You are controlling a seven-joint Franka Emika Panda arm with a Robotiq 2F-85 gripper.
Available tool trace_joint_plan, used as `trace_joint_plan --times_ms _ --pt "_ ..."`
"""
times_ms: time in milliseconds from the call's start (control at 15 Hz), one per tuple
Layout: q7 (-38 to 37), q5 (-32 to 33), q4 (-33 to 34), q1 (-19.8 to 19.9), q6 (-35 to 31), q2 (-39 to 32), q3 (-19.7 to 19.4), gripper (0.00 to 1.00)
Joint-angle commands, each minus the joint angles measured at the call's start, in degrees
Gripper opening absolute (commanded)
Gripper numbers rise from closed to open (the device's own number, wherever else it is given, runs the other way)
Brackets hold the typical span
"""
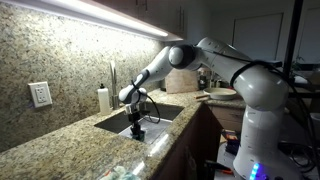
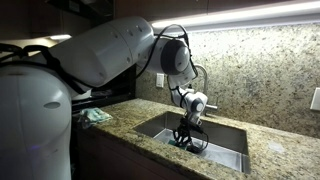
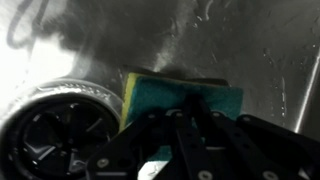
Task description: Use the sponge to scrub inside the sink
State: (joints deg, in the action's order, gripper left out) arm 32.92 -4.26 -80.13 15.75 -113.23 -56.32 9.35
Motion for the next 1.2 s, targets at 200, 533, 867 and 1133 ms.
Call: trace_joint_plan --times_ms 200,533,867,1133 --pt "2.6 1.7 1.8 -5.4 -3.3 -0.2 -0.9 0.09" --pt "0.3 2.9 4.1 -4.7 -2.2 -1.9 -5.4 0.09" --pt "2.4 -0.2 -0.3 -0.3 -2.3 -0.2 -4.9 0.09" --pt "0.1 -0.7 -3.9 1.4 -2.9 0.8 -6.5 0.09"
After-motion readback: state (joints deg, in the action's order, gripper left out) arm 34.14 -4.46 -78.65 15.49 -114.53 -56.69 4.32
